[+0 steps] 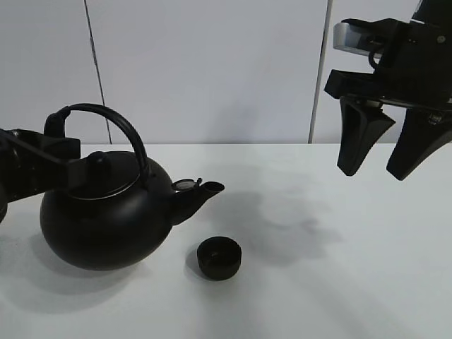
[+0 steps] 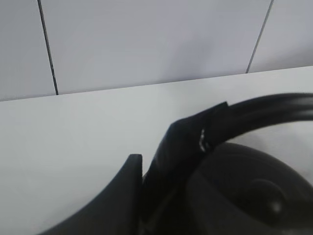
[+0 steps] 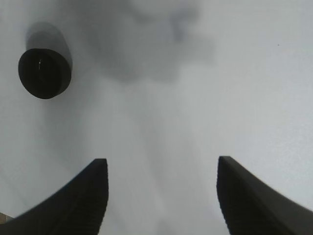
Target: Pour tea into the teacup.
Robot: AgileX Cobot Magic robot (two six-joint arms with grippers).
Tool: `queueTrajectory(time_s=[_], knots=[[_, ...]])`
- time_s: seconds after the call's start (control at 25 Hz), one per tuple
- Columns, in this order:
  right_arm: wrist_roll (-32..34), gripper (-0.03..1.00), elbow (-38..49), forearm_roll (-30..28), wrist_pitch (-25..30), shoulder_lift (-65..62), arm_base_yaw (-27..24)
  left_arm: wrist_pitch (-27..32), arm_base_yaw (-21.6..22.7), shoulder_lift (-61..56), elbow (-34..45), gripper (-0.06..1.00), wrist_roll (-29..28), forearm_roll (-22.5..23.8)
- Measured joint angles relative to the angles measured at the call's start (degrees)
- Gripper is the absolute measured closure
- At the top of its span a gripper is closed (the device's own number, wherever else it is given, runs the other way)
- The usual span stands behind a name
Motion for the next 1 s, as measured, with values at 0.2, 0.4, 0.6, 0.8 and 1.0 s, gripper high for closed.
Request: queueTrajectory(time_s=[0.2,0.4,0.6,0.8,1.0], knots=[[0.0,0.52,0.0,0.4,0.0,0.0,0.0,0.1,0.0,0.0,-2.0,0.80,0.2,0.0],[0.0,0.52,0.0,1.2,0.0,0.0,0.0,0.9,0.0,0.0,-4.3,0.80,0.2,-1.5],[0.0,0.52,0.0,1.7,0.0,0.0,0.0,4.5,0.0,0.1,-5.8,0.80,0.2,-4.4],[0.0,0.52,0.0,1.9,-0.2,0.0,0.0,5.2,0.0,3.0,-6.5,0.80,0.2,-5.0],[0.0,0.52,0.0,2.0,-0.4,0.0,0.0,4.4,-0.1,3.7,-6.5,0.80,2.2,-2.0]])
